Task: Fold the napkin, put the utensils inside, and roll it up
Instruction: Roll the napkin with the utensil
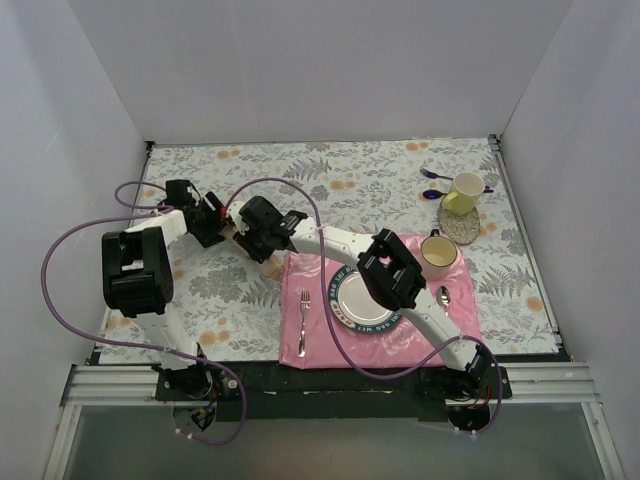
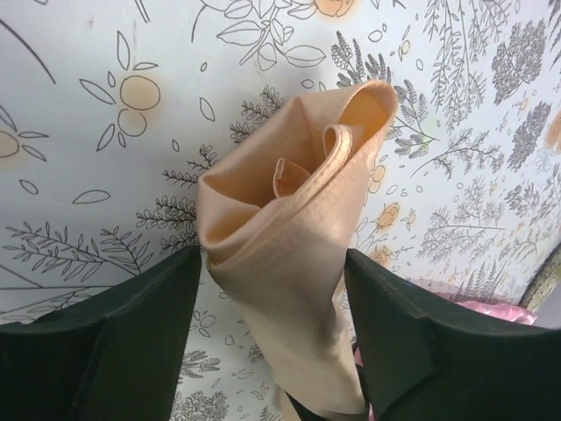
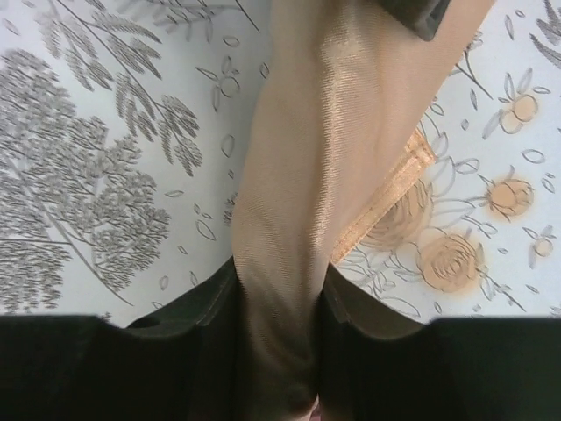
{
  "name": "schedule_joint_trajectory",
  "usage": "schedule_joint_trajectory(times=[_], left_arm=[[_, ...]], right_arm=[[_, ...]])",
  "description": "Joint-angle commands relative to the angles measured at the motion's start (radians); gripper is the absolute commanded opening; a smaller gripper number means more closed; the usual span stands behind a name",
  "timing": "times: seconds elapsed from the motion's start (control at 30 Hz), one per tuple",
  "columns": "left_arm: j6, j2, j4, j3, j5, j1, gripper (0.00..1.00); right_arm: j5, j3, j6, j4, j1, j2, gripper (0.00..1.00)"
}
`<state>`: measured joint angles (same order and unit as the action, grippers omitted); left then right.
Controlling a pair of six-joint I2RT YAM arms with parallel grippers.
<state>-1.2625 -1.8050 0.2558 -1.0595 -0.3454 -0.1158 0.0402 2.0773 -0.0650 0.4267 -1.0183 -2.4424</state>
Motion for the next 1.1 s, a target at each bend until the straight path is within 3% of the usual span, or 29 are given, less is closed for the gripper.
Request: schedule_joint_trajectory(times=[0.0, 0.2, 0.37, 0.8, 1.07], left_arm=[[0.021, 0.096, 0.056, -0.017, 0.095, -0.002, 0.68], [0.017, 0.202, 0.06, 0.058, 0.085, -0.004, 0.7], [-0.012, 0.161, 0.023, 0.069, 0.0, -0.001, 0.7], [-0.044, 0.023, -0.052, 0.001, 0.028, 0.067, 0.7], [-0.025, -0.043, -0.056, -0.023, 0.08, 0.068, 0.65]], right_arm=[[-0.23, -0.026, 0.158, -0.123, 0.061, 0.02, 0.35], [-0.462, -0.095, 0.353, -0.249, 0.139, 0.016, 0.33], [-0.632, -0.203, 0.514, -0.443, 0.19, 0.017, 0.32], [-0.821, -0.275, 0.683, -0.65, 0.244, -0.023, 0.34], [-0.866, -0.261, 0.697, -0.652, 0.251, -0.05, 0.33]])
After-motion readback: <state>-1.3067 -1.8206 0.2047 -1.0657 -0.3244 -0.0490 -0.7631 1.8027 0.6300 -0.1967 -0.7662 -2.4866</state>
